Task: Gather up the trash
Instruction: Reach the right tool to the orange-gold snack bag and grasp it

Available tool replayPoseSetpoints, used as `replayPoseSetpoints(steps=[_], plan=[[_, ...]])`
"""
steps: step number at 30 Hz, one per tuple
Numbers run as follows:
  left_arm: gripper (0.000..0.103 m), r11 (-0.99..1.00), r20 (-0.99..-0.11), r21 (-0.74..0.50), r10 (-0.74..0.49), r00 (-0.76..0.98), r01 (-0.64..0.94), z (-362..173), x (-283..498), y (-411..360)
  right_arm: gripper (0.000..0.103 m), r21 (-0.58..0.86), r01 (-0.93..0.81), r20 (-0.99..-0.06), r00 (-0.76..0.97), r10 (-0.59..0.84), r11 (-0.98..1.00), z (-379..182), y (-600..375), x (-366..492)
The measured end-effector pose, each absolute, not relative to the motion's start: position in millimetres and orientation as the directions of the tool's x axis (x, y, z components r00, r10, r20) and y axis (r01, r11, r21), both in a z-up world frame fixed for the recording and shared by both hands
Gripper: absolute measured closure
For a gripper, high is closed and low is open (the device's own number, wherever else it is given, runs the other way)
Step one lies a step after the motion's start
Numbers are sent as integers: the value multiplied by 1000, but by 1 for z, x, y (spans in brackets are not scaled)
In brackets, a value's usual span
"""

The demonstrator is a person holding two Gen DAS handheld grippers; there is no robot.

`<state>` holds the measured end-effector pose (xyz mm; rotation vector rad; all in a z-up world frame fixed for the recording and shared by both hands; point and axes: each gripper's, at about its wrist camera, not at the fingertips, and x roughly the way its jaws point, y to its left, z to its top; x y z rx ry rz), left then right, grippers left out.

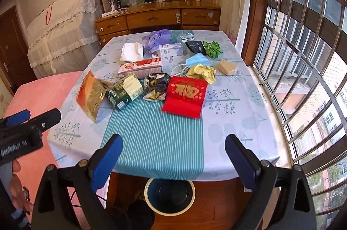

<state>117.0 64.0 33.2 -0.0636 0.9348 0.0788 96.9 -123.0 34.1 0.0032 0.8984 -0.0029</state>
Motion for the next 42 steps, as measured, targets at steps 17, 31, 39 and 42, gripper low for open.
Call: replayPoseSetpoints(steps=[17,31,39,42], plan=[[11,989,-917,-15,44,397,-144,-45,271,212,15,24,-332,-876,448,179,943,-14,32,268],[32,986,-955,-36,13,296,-162,-89,318,269,43,58,-563,-968,170,184,824,-97,114,321],[32,995,-955,-29,2,297,-99,-81,325,266,85,140,-583,-953,139,268,800,-80,112,299],[32,998,-951,-21,-2,310,-56,-72,325,259,87,145,-582,-938,177,298,800,-61,99,284]])
